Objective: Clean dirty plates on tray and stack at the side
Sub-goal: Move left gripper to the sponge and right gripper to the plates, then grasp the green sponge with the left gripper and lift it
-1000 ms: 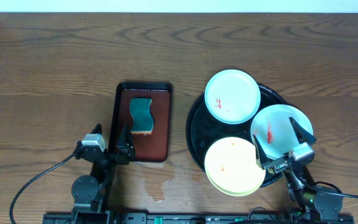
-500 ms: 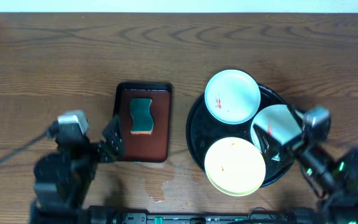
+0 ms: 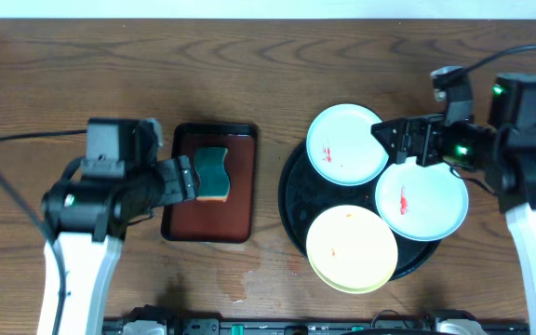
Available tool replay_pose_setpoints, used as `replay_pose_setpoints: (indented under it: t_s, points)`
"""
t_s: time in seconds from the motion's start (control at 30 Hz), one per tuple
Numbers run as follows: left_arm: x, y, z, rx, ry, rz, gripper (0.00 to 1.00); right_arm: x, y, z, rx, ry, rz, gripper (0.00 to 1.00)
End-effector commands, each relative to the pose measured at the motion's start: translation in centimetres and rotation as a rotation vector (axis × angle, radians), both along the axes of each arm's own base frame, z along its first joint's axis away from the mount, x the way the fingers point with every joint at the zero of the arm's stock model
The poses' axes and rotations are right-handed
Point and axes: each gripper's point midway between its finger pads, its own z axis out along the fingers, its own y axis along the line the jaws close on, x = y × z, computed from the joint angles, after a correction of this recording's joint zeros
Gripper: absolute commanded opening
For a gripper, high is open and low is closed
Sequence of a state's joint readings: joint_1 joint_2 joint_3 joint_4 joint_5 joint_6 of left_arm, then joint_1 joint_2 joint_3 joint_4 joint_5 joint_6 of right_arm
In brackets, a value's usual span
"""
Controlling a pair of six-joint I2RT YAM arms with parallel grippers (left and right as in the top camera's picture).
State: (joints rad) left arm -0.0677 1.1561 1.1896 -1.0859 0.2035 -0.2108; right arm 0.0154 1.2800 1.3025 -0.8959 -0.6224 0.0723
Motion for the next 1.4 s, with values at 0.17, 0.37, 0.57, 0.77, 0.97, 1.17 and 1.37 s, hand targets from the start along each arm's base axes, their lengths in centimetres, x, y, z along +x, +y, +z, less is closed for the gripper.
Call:
replay_pose_setpoints:
  t_s: [0.17, 0.37, 0.57, 0.77, 0.97, 1.17, 1.37]
  points:
    - [1.8, -2.0, -6.9, 0.058, 0.216, -0.083, 0.68, -0.7, 4.0, -0.8, 0.096, 0.06, 0.172, 0.99]
    - [4.9, -3.3, -12.6, 0.072, 0.282, -0.105, 0.58, -2.4, 6.7, -1.5, 0.06, 0.089, 0.248, 0.92]
    - [8.3, -2.0, -17.7, 0.171, 0.274, -0.059, 0.64, -3.6, 8.6, -1.6, 0.056, 0.095, 0.311, 0.75]
    - [9.8, -2.3, -21.6, 0.172, 0.283, -0.061, 0.43, -3.9, 9.2, -1.9, 0.027, 0.091, 0.326, 0.73]
    - [9.6, -2.2, -21.7, 0.175, 0.298, -0.061, 0.07, -4.1, 9.4, -2.0, 0.021, 0.092, 0.332, 0.72]
    - [9.9, -2.4, -18.1, 0.162, 0.234, -0.058, 0.64, -4.1, 9.4, -2.0, 0.021, 0.091, 0.332, 0.72]
    - [7.2, -2.0, -15.2, 0.16, 0.277, -0.063, 0.68, -4.1, 9.4, -2.0, 0.021, 0.091, 0.331, 0.72]
